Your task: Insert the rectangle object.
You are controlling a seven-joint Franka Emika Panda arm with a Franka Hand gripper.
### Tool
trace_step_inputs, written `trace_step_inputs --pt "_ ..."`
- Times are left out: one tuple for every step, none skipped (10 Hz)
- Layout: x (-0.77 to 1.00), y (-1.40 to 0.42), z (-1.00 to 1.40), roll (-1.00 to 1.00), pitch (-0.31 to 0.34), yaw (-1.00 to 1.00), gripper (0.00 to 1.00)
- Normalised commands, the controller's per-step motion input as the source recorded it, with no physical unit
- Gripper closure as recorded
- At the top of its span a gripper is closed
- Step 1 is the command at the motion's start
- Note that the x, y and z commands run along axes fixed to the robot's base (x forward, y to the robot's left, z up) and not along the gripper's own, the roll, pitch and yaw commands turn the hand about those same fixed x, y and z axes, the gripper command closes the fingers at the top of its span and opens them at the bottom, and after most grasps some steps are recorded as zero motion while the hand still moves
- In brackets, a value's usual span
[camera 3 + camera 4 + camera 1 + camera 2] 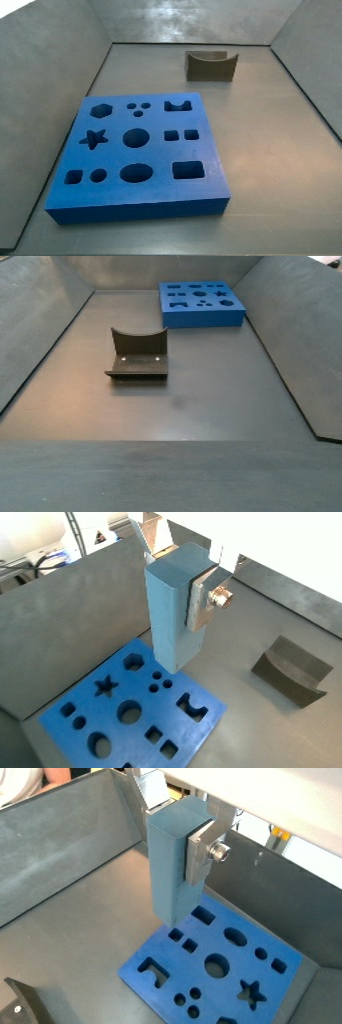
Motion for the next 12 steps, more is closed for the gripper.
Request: trace_step_inputs --pt "-0.01 -0.19 0.25 -0.07 -0.104 0.16 1.0" --pt "0.08 0.03 0.12 0.13 0.323 -0.25 1.0" --pt "0.09 0.07 0.06 0.13 0.35 -0.27 1.0" --pt "0.11 0.04 0.05 0.11 0.315 -0.18 1.0" --pt "0.11 0.01 0.03 0.09 0.246 -0.09 1.0" --pt "0.13 -0.31 -0.16 0.0 0.0 -0.8 1.0" --pt "0.14 -0.31 -0.18 0.0 0.0 -0.79 1.0" --pt "0.18 -0.32 -0.2 0.0 0.0 -0.76 1.0" --pt "0.16 -0.32 -0.25 0.0 0.0 -0.78 1.0" --pt "0.07 -0.31 -0.31 0.0 0.0 -0.86 1.0" --pt "0.02 -0.29 -0.33 0.0 -0.001 -0.91 1.0" --pt "0.01 -0.29 -0.32 0.0 0.0 -0.91 1.0"
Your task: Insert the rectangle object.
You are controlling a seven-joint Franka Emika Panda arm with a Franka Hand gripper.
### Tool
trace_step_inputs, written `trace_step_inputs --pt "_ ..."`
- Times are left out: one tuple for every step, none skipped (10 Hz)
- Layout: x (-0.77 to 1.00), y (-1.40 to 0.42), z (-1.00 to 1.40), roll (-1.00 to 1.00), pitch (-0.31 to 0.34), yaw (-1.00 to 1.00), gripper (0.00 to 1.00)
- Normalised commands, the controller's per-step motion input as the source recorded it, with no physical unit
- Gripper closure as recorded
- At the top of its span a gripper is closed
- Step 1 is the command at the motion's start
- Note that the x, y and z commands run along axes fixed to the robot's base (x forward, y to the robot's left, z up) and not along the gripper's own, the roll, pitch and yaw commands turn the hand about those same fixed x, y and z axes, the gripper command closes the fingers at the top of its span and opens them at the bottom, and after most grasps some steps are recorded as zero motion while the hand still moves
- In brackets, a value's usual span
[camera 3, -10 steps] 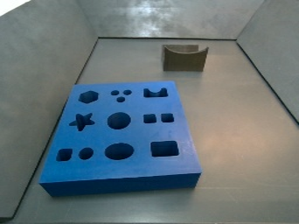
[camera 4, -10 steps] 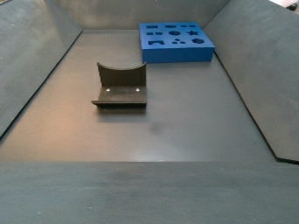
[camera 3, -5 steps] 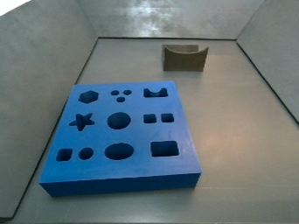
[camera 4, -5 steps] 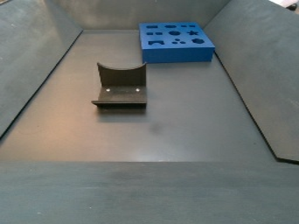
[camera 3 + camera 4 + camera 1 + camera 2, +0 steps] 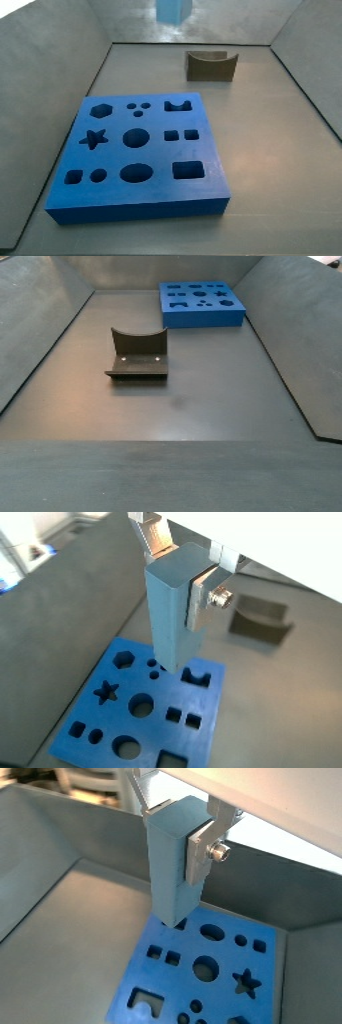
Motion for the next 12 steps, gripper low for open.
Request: trace_step_inputs --pt "0.01 -0.3 -0.3 0.0 0.0 -0.9 1.0" --pt "0.01 -0.3 -0.3 0.0 0.0 -0.91 1.0" --pt "0.01 -0.3 -0.3 0.0 -0.004 -0.91 1.0" --pt "0.0 -0.3 -0.31 0.0 -0.011 -0.91 1.0" --pt "0.0 -0.29 -0.37 0.0 -0.014 -0.91 1.0" --pt "0.03 -0.28 -0.45 0.02 -0.013 -0.9 1.0" --pt "0.04 -0.24 -0.56 0.06 -0.019 -0.92 1.0" --pt "0.03 -0.16 -0.6 0.06 -0.016 -0.95 1.0" --pt "0.01 -0.07 -0.66 0.09 -0.023 -0.98 1.0" --pt "0.05 -0.05 -0.63 0.09 -0.011 -0.95 1.0" --pt "0.07 -0.05 -0.6 0.09 0.0 -0.91 1.0" --pt "0.11 -0.08 -0.54 0.07 0.0 -0.87 1.0"
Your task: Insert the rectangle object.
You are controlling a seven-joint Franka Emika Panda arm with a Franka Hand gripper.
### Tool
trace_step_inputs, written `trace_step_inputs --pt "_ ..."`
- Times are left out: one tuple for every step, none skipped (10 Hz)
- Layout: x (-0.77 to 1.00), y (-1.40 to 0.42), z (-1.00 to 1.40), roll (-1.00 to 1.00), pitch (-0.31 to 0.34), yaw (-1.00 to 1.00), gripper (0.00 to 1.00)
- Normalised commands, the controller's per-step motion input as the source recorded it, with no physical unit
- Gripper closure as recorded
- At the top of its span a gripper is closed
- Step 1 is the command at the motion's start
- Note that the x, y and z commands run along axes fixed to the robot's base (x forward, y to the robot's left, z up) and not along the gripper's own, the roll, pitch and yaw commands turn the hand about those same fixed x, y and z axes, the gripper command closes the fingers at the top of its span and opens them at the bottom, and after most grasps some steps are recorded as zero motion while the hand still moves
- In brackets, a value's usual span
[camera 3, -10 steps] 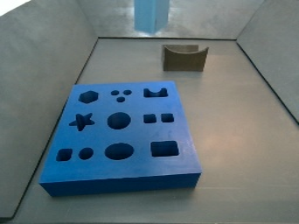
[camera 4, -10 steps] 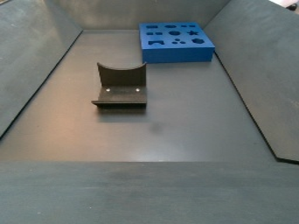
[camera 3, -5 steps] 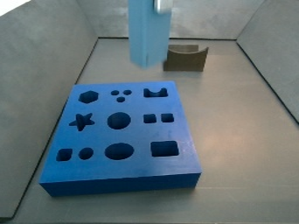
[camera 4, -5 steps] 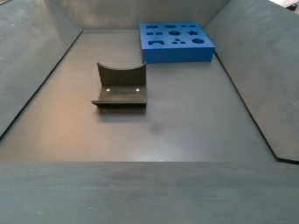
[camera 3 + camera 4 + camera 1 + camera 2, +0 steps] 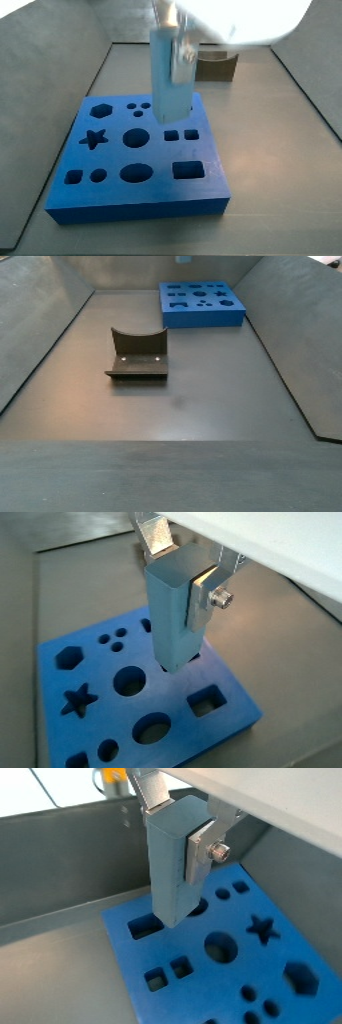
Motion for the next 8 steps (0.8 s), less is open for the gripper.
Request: trace_step_inputs --pt "0.1 -0.1 -0.49 0.05 0.0 -0.87 1.0" --pt "0.1 -0.15 -0.33 0.0 0.0 -0.85 1.0" --pt "0.16 -0.24 -0.13 -0.02 0.02 -0.77 1.0" --pt "0.29 -0.28 -0.08 -0.05 0.03 -0.65 1.0" --pt "0.46 -0.25 -0.22 0.0 0.043 -0.47 1.0" --pt "0.66 -0.08 -0.37 0.05 0.13 -0.25 1.0" --pt "0.7 -0.03 -0.35 0.14 0.166 -0.15 1.0" --pt "0.45 -0.03 -0.3 0.14 0.096 0.0 1.0"
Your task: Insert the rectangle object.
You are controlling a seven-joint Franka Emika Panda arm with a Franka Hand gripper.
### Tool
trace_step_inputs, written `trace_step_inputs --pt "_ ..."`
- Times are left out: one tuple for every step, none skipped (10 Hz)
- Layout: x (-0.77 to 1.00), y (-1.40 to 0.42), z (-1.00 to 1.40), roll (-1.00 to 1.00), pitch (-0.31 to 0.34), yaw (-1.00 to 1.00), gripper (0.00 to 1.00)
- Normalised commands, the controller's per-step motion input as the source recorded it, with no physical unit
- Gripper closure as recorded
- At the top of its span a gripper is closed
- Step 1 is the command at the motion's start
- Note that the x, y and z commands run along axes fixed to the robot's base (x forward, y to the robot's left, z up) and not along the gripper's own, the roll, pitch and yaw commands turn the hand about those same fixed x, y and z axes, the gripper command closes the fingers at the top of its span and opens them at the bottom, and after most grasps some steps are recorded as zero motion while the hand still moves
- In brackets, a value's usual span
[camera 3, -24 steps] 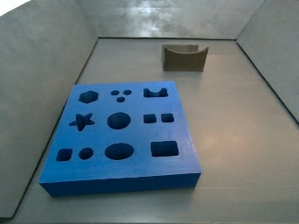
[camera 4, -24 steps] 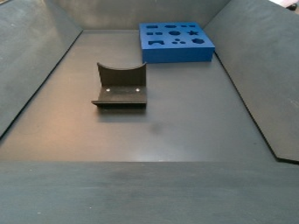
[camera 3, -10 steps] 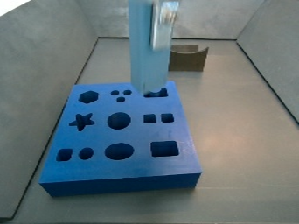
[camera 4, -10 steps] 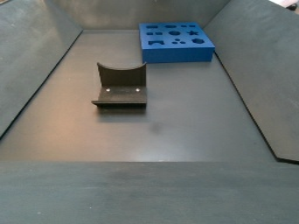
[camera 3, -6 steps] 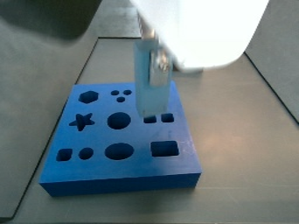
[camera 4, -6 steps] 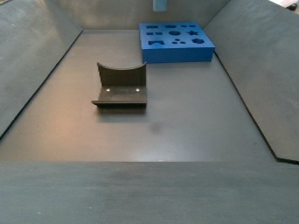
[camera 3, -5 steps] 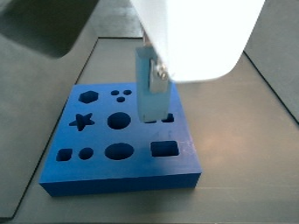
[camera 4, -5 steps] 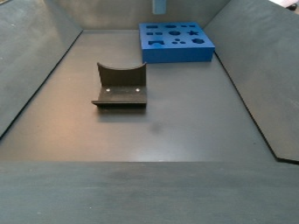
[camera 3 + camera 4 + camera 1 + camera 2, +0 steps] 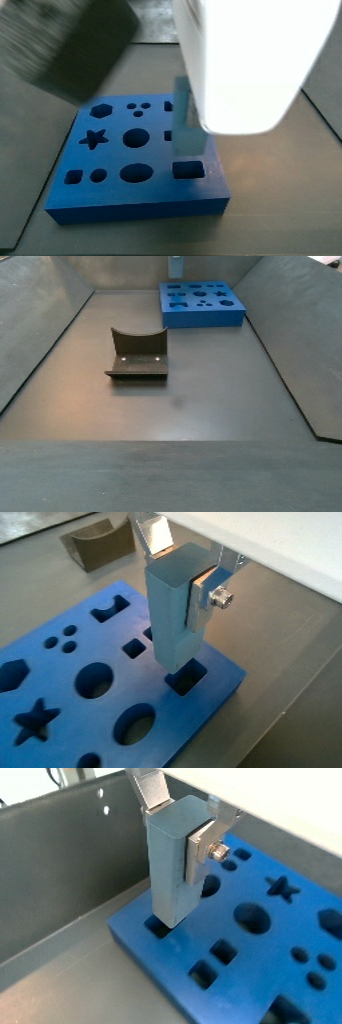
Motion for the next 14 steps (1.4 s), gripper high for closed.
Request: trace_step_inputs --pt "0.25 -0.01 -0.16 0.12 0.071 0.0 1.0" --pt "0.25 0.0 -0.21 0.07 0.051 0.0 1.0" --pt "0.18 -0.04 -0.35 0.0 0.046 0.0 1.0" --pt "0.04 -0.02 -0.39 0.0 0.057 -0.04 1.0" --pt "0.0 -0.04 -0.35 0.0 0.06 -0.11 1.0" --pt "0.0 -0.07 -0.26 -0.03 0.074 -0.15 1.0" --pt "-0.02 -0.1 -0.17 -0.08 0.076 -0.18 1.0" --pt "-0.12 -0.04 -0.15 -0.06 0.067 -0.21 1.0" --pt "-0.21 -0.03 -0.11 -0.06 0.059 -0.25 1.0" --pt "-0.27 0.0 -0.17 -0.02 0.044 -0.21 1.0" --pt "-0.3 -0.03 -0.19 -0.05 0.04 -0.12 1.0" --pt "-0.29 0.0 -0.14 -0.09 0.0 0.0 1.0" --pt "-0.15 -0.01 -0.17 -0.02 0.0 0.1 1.0" --pt "0.0 -0.1 -0.25 0.0 0.0 0.22 1.0"
